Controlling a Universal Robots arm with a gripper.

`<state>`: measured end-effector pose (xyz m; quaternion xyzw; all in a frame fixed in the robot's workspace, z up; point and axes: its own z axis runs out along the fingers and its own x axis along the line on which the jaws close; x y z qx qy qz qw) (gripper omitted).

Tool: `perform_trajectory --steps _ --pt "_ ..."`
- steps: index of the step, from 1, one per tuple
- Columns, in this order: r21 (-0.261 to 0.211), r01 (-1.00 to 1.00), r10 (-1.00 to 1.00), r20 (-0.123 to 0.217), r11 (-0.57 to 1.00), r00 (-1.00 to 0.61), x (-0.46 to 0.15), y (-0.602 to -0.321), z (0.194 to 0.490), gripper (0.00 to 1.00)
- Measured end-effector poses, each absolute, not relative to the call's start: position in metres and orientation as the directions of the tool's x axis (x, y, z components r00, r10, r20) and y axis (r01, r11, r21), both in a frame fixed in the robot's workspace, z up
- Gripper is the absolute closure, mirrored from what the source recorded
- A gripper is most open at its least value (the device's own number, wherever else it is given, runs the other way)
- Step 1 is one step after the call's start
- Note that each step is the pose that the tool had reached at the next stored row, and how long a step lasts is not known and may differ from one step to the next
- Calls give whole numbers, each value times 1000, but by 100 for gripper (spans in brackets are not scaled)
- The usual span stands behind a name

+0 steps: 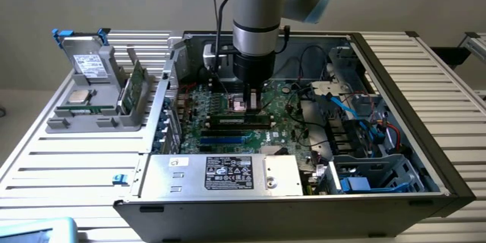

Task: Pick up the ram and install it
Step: 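Insert the ram into the slot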

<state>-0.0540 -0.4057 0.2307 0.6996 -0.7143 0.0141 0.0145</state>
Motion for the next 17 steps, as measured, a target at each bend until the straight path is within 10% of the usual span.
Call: perform_trajectory --steps 17 --pt "0 -1000 -999 40 20 -20 -54 -406 227 87"
